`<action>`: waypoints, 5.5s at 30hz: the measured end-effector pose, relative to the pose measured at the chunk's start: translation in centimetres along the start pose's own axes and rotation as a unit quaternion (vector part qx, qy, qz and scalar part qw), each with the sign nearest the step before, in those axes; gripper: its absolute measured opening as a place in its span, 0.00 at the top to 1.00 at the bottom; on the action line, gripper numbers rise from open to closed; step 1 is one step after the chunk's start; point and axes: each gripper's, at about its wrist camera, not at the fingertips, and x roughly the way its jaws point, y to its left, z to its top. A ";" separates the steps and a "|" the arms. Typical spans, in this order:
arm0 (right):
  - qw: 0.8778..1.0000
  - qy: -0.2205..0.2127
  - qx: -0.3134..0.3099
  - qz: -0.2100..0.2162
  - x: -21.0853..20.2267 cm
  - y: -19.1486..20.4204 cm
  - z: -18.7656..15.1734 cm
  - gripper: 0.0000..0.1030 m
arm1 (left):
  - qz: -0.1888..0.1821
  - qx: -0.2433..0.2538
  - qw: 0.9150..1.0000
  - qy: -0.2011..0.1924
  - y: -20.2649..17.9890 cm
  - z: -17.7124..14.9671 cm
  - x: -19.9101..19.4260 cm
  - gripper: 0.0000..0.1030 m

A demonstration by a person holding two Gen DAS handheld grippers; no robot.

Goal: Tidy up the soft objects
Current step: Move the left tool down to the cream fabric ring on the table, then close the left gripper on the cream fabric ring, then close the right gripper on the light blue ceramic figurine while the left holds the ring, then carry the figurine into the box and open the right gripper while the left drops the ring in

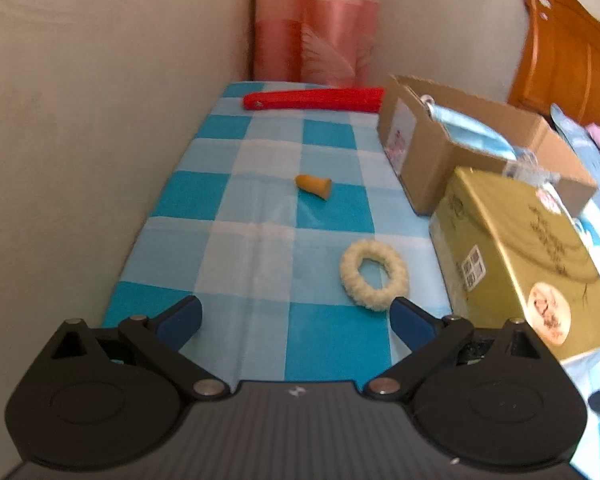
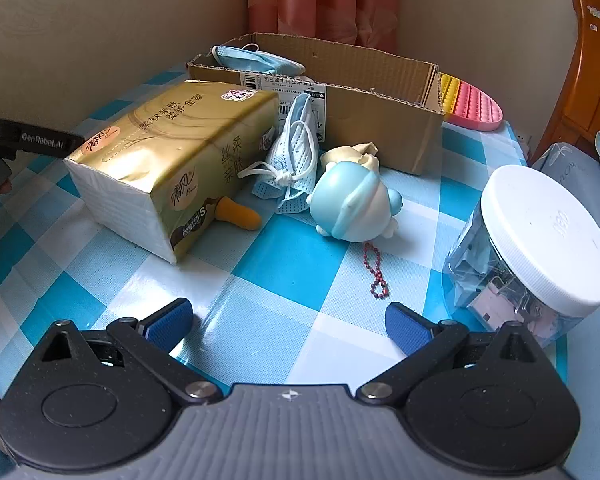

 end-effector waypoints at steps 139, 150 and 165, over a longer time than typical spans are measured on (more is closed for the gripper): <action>0.996 -0.089 0.007 -0.017 -3.7 -3.2 11.8 0.00 | -0.072 0.122 0.988 -0.062 -7.0 6.4 -6.9 0.69; 0.993 -0.100 0.060 -0.011 -5.8 -2.3 7.6 0.00 | -0.108 0.174 0.977 -0.050 -13.0 14.5 -2.2 0.63; 0.992 -0.103 0.071 -0.026 -6.4 -2.7 6.5 0.00 | -0.086 0.157 0.982 -0.055 -13.5 15.7 -0.8 0.04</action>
